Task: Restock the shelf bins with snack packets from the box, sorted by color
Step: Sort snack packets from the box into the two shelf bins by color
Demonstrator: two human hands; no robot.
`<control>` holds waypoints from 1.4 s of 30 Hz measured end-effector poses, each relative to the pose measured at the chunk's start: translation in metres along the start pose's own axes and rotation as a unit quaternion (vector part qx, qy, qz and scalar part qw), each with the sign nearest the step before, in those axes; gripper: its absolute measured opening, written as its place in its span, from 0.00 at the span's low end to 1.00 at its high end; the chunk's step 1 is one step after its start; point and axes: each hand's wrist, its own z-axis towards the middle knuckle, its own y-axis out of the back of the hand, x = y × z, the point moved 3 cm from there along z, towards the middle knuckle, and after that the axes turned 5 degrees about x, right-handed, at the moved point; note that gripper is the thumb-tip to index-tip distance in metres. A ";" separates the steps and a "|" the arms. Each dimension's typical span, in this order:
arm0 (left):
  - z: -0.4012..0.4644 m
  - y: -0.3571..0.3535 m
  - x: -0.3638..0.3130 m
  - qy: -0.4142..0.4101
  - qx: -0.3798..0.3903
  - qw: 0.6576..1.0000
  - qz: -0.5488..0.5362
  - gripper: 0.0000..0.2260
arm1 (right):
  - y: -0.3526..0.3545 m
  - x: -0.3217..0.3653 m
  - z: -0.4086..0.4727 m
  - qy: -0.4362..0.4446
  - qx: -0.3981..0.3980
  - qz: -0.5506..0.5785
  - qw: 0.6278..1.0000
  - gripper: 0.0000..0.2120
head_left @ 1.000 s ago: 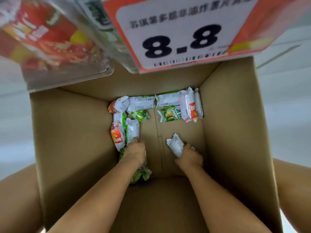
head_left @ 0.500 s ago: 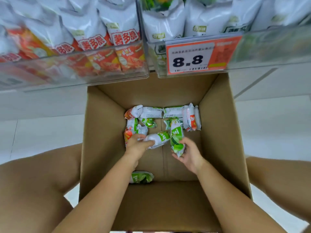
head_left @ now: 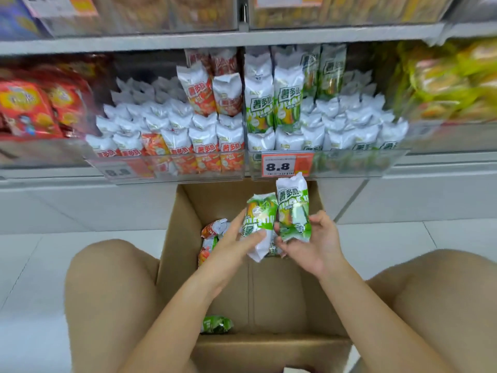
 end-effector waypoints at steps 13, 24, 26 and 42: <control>-0.009 -0.025 -0.083 -0.093 -0.075 0.992 0.035 0.29 | -0.047 0.092 -0.035 0.064 0.030 -0.237 0.969 0.16; 0.030 -0.070 -0.193 -0.182 -0.124 0.939 0.264 0.20 | -0.032 0.211 -0.013 0.207 -0.082 -0.306 0.926 0.49; 0.043 -0.077 -0.214 -0.215 -0.151 0.911 0.318 0.18 | -0.037 0.225 -0.006 0.234 -0.084 -0.299 0.921 0.38; 0.175 -0.088 -0.240 -0.342 -0.162 0.636 0.672 0.21 | -0.062 0.269 0.085 0.391 -0.104 -0.595 0.695 0.25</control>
